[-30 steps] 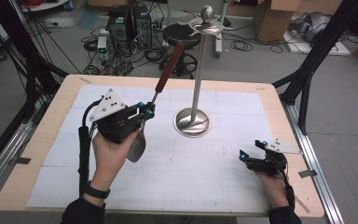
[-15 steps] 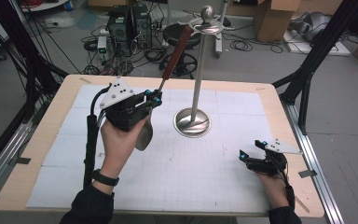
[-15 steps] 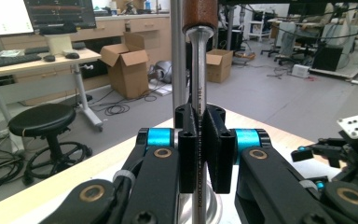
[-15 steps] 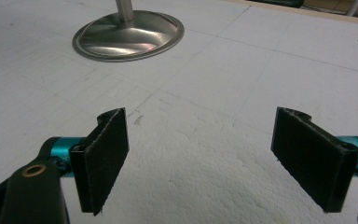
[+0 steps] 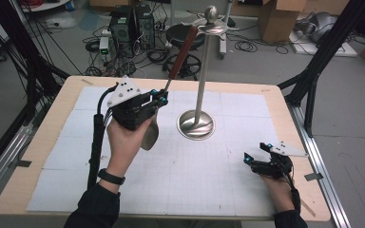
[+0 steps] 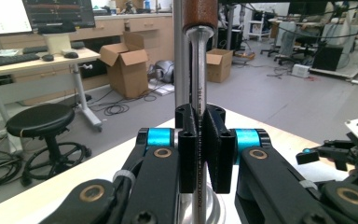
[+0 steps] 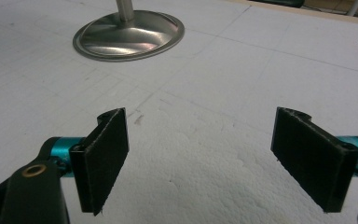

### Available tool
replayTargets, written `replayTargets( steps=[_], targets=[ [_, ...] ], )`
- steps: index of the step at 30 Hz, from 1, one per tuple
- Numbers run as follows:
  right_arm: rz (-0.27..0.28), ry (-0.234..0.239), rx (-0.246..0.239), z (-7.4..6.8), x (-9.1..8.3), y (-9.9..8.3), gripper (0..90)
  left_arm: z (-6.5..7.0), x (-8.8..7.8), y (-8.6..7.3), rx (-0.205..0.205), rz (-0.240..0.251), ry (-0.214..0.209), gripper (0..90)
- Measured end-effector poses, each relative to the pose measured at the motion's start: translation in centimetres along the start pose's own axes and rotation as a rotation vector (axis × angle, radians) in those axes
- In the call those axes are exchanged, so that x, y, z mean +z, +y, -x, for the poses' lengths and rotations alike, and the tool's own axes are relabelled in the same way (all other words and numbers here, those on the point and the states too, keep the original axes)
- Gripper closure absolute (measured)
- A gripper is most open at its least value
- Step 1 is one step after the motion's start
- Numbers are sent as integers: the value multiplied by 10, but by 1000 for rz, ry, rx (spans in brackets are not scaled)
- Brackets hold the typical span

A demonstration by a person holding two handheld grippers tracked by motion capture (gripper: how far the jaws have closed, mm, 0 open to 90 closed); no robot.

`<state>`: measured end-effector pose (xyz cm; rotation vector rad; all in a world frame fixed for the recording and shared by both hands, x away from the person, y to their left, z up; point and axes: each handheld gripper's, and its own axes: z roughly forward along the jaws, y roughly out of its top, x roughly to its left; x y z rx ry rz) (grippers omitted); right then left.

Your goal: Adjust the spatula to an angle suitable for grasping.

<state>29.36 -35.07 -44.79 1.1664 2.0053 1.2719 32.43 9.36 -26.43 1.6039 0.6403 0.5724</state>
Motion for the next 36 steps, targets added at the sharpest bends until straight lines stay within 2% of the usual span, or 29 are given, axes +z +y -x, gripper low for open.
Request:
replayTargets(
  steps=[10, 21, 23, 36],
  targets=[
    [-1, 1, 2, 0, 0, 0, 181, -2, 11, -2, 17, -3, 22, 842],
    [-2, 3, -5, 0, 0, 0, 183, -2, 30, -5, 39, 31, 56, 841],
    [-4, 3, -3, -1, 0, 0, 183, -2, 33, -7, 52, 25, 70, 841],
    [-4, 4, -3, 0, 0, 0, 183, -2, 48, -14, 63, 0, 95, 840]
  ],
)
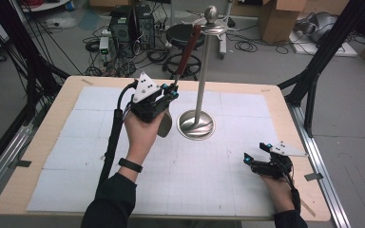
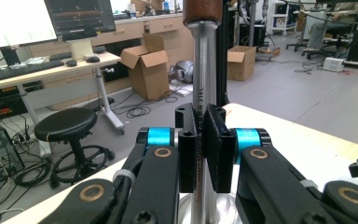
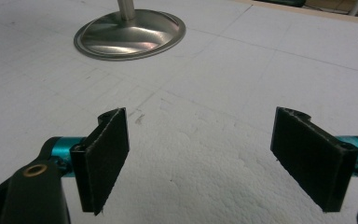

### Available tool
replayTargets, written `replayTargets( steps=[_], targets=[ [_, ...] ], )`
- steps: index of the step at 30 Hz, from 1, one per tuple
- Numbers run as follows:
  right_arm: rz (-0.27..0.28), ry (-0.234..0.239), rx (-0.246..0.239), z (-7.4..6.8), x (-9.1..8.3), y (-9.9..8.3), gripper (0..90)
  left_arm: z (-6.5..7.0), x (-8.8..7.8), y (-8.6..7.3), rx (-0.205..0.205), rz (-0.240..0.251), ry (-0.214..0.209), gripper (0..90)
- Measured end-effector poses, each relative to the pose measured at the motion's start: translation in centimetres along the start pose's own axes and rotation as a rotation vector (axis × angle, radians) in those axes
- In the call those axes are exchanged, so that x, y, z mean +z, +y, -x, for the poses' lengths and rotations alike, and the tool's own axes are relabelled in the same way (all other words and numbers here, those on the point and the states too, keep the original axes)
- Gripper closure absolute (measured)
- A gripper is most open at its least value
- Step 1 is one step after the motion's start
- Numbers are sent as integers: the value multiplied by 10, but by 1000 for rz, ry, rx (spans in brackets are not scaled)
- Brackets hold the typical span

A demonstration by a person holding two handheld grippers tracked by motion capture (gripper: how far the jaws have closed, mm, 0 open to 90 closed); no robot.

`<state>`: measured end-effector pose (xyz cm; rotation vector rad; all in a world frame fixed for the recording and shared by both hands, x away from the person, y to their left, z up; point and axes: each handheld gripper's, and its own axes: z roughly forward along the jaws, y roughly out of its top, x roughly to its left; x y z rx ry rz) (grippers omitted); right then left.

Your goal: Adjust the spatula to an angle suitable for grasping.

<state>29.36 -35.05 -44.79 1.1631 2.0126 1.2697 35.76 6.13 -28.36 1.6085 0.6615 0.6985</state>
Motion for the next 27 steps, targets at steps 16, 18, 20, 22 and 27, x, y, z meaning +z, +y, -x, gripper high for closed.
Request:
replayTargets(
  steps=[16, 18, 20, 22, 27],
  targets=[
    [-2, 3, -2, 0, 0, 0, 185, -1, 5, 1, -33, 26, 23, 704],
    [-2, 2, -3, 0, 0, 0, 185, -2, 3, 1, -30, 26, 23, 646],
    [-1, 2, -7, 0, 0, 0, 185, -3, -2, 1, -36, 38, 15, 574],
    [-1, 2, -7, 0, 0, 0, 185, -3, -8, 0, -23, 44, -4, 510],
    [-1, 2, -8, 0, 0, 0, 185, -4, -38, -13, 19, 56, -43, 354]
  ],
)
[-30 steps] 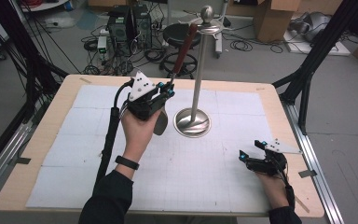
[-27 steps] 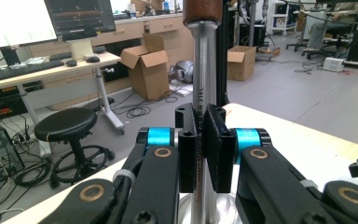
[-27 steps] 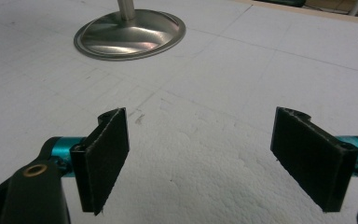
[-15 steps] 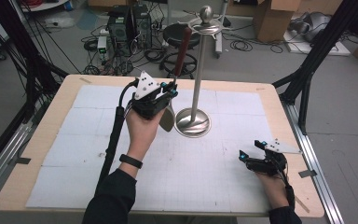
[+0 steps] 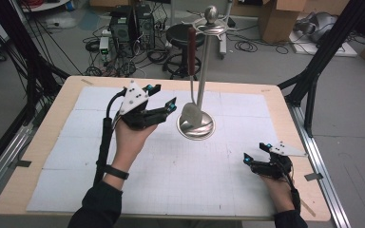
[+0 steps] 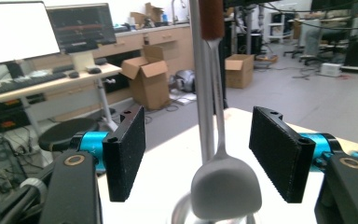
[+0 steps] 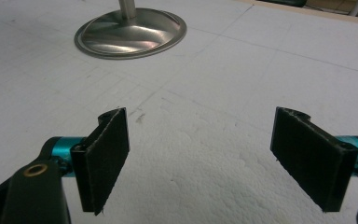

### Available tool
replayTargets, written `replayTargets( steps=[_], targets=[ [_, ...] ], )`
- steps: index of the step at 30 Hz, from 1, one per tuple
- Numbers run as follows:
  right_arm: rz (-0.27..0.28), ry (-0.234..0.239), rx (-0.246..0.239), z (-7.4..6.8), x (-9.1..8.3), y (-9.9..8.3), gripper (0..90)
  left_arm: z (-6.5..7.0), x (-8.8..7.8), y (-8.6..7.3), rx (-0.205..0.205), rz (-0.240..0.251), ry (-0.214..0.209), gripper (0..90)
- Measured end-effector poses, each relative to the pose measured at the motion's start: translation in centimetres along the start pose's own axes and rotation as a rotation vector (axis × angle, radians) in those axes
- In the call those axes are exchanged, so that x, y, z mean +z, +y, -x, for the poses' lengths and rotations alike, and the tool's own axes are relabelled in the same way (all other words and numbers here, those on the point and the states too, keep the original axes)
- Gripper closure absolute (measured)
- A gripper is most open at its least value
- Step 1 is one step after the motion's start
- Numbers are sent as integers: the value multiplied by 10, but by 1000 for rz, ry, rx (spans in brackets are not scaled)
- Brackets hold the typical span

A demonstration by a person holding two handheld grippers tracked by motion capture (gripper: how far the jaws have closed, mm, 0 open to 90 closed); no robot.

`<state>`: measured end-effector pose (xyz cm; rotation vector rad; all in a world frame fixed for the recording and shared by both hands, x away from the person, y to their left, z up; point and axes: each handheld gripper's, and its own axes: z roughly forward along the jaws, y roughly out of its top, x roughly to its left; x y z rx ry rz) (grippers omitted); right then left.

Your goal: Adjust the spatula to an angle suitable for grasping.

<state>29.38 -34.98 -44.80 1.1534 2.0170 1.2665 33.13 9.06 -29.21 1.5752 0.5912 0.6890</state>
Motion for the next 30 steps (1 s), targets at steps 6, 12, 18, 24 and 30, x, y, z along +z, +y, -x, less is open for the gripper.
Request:
replayTargets(
  steps=[6, 12, 18, 24, 30],
  targets=[
    [-2, -1, 1, 0, 0, 0, 185, -11, -39, -20, 9, -29, -70, 228],
    [0, 2, -1, 0, 0, 0, 184, -24, -80, -44, 54, -83, -59, 167],
    [-5, -3, -24, -2, 0, 0, 182, -38, -112, -74, 21, -103, -64, 161],
    [-6, -3, -24, -2, 0, 0, 180, -51, -129, -99, 5, -140, -50, 147],
    [-9, -5, -30, -3, 0, 0, 180, -63, -142, -125, -15, -173, -23, 147]
  ],
)
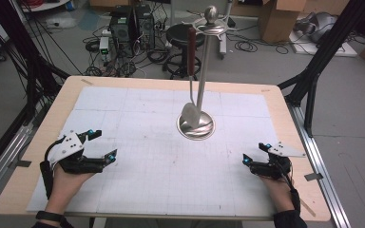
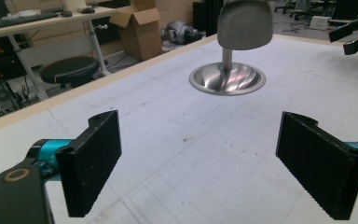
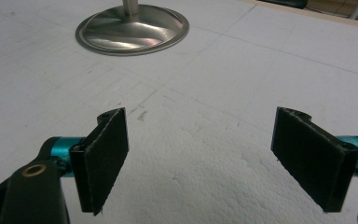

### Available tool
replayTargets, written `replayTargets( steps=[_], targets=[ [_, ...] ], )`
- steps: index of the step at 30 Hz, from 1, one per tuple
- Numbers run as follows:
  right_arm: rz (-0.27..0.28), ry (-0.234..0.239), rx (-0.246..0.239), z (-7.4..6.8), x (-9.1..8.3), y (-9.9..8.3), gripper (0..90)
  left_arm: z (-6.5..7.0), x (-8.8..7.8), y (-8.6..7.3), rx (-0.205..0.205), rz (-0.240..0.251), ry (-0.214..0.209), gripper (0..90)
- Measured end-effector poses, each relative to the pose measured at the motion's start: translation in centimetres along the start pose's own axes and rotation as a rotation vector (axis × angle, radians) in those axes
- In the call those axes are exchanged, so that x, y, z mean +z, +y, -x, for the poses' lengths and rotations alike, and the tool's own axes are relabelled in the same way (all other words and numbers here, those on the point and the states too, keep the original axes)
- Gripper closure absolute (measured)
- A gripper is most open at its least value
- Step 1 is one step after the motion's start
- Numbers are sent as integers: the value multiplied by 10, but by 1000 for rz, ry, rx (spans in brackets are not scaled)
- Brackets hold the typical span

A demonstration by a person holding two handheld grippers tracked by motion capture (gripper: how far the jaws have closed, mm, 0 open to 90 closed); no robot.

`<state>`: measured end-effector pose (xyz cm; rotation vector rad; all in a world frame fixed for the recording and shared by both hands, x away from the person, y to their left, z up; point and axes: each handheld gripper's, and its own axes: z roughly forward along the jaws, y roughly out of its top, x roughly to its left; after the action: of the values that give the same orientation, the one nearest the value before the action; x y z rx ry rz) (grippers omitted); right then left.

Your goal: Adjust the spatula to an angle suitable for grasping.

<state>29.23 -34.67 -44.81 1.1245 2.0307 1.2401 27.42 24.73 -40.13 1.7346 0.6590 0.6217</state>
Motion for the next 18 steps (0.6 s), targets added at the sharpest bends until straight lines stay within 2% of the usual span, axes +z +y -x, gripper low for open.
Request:
replayTargets(
  steps=[4, 7, 18],
  targets=[
    [-3, -1, -18, -1, 0, 0, 180, -2, -1, -11, -30, -2, -8, 147],
    [-5, 0, -10, -1, 1, 0, 180, -4, 0, -16, -49, -4, -11, 147],
    [-9, 0, -14, -1, 1, 0, 180, -7, 0, -25, -55, -17, 10, 146]
  ],
)
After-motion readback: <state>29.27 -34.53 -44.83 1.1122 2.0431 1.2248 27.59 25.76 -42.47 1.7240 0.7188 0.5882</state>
